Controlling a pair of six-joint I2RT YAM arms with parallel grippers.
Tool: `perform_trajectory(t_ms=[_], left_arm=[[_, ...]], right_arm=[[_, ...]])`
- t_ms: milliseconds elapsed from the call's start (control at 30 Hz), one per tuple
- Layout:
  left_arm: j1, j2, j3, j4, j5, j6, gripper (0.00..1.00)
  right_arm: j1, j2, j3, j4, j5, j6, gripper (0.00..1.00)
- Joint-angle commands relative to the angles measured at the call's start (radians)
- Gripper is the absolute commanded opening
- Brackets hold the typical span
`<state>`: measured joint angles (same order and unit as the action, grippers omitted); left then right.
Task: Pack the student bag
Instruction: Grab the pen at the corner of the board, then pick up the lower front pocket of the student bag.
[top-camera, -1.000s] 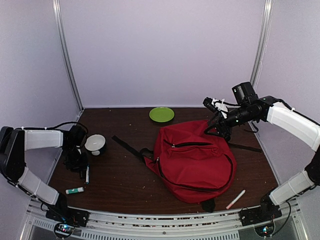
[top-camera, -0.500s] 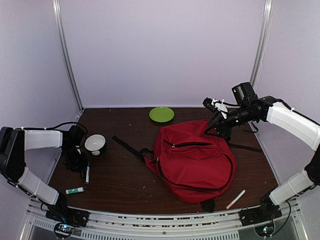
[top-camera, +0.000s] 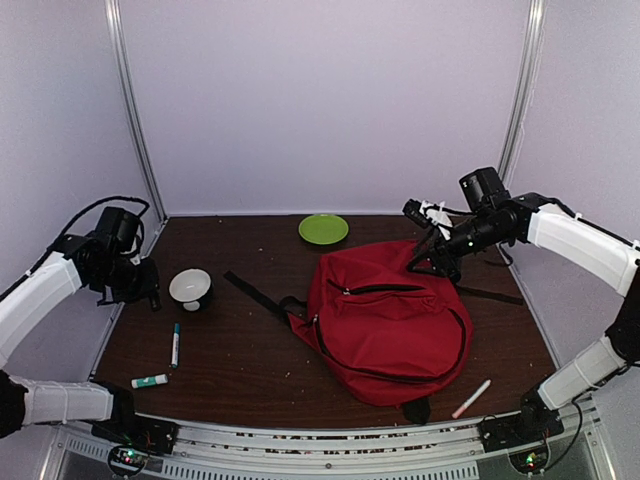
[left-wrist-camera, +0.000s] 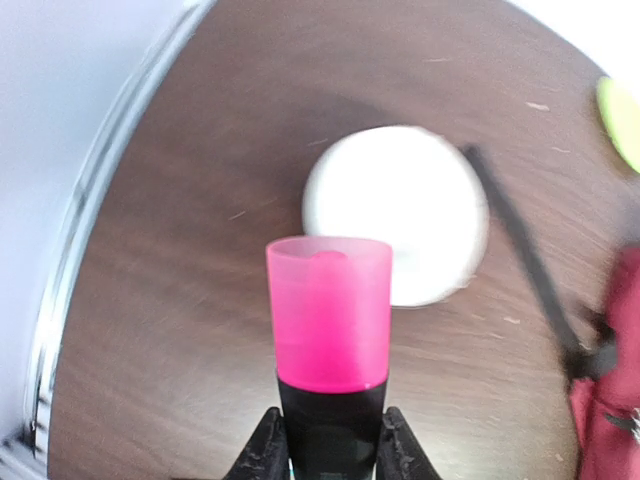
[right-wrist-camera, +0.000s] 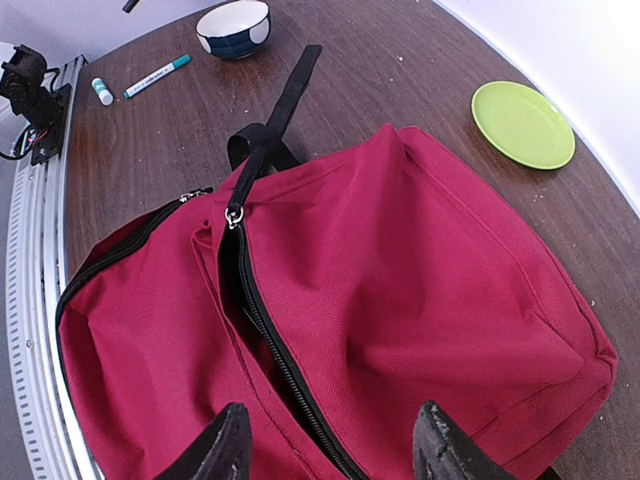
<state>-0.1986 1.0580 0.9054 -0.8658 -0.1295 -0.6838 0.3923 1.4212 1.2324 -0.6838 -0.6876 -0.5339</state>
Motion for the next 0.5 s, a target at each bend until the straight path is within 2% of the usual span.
perform_trajectory(t_ms=[0,133,267,367,467], left_arm=[[-0.172,0.051,0.134,0.069,0.043,0.073,0.00],[-0.400,0.183,0.292,0.177,0.118,0.217,0.00],[-0.562,0.301,0.407,0.323,0.259,0.352,0.00],[-0.631,0.362,0.428,0.485,0.350,0.363,0.00],[-0.644,0.411,0.401,0.695,0.364,0.255,0.00]], right_arm=[[-0.006,0.027,-0.003,0.002,-0.006,-0.014,0.56],[-0.004,0.055,0.002,-0.006,0.025,-0.036,0.56],[-0.018,0.069,0.036,-0.047,0.050,-0.024,0.56],[-0.055,0.040,0.062,-0.074,-0.109,0.025,0.57],[-0.079,0.011,0.101,-0.126,-0.289,0.084,0.57]])
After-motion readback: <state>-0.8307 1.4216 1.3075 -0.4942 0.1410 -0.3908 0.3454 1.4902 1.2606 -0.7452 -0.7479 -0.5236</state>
